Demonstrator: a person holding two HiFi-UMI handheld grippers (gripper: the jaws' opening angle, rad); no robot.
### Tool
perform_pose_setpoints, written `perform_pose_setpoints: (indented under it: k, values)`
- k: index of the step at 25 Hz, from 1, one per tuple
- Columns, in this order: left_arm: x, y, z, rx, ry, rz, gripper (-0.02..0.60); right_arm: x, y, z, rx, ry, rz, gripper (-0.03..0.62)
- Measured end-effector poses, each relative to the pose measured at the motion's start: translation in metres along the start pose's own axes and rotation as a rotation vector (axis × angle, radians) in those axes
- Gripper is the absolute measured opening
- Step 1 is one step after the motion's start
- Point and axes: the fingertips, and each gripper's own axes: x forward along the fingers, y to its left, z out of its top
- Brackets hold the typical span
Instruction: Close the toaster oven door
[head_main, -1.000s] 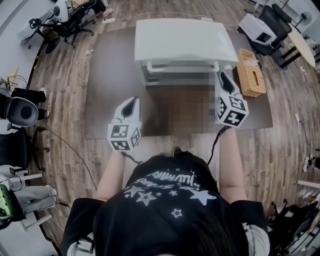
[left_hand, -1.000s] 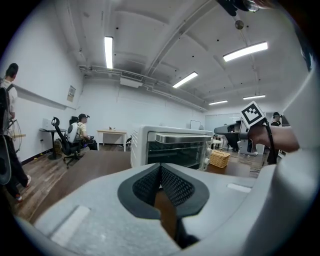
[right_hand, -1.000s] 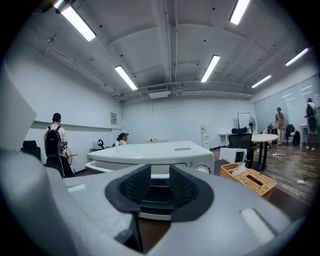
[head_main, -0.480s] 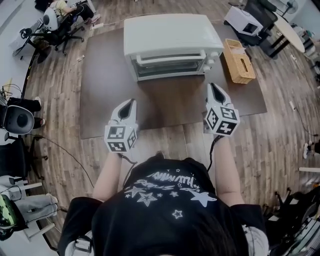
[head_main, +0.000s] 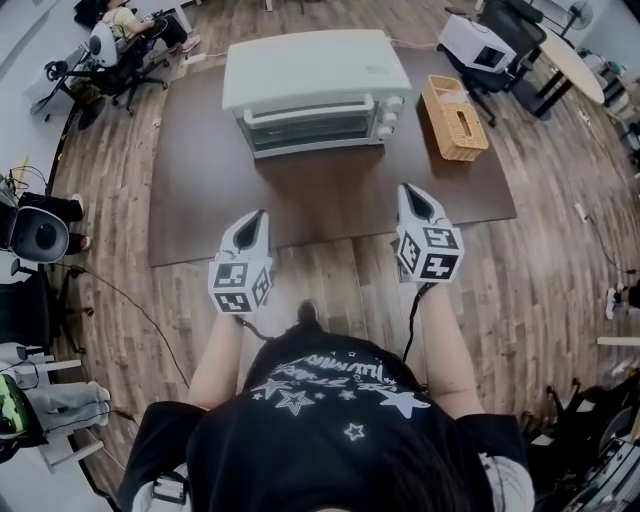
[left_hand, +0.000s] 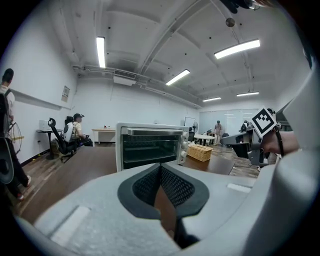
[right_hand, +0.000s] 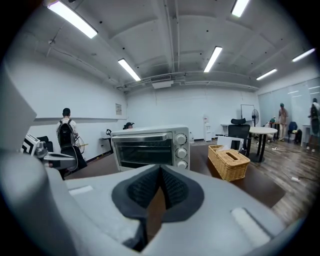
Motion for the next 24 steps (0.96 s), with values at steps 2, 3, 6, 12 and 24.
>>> perform_pose_setpoints:
  k: [2,3,6,12,24]
  values:
    - [-0.007,-0.012,-0.003,0.000,0.004,0.001,0.009,-0.011,-0.004,-0.008,0.010,0.007,0.005,0.004]
    - [-0.010,-0.018,-0.005,0.001,0.005,0.001,0.009,-0.017,-0.005,-0.012,0.012,0.011,0.009,0.005]
    - [-0.021,-0.033,-0.009,0.008,0.006,0.005,0.010,-0.033,-0.006,-0.024,0.013,0.021,0.025,0.005]
    - [-0.047,-0.056,-0.017,0.009,0.006,0.018,0.009,-0.060,-0.004,-0.039,0.023,0.021,0.053,0.005]
    - [-0.107,-0.098,-0.049,0.024,0.051,0.057,0.009,-0.122,0.020,-0.077,0.033,0.015,0.128,0.005]
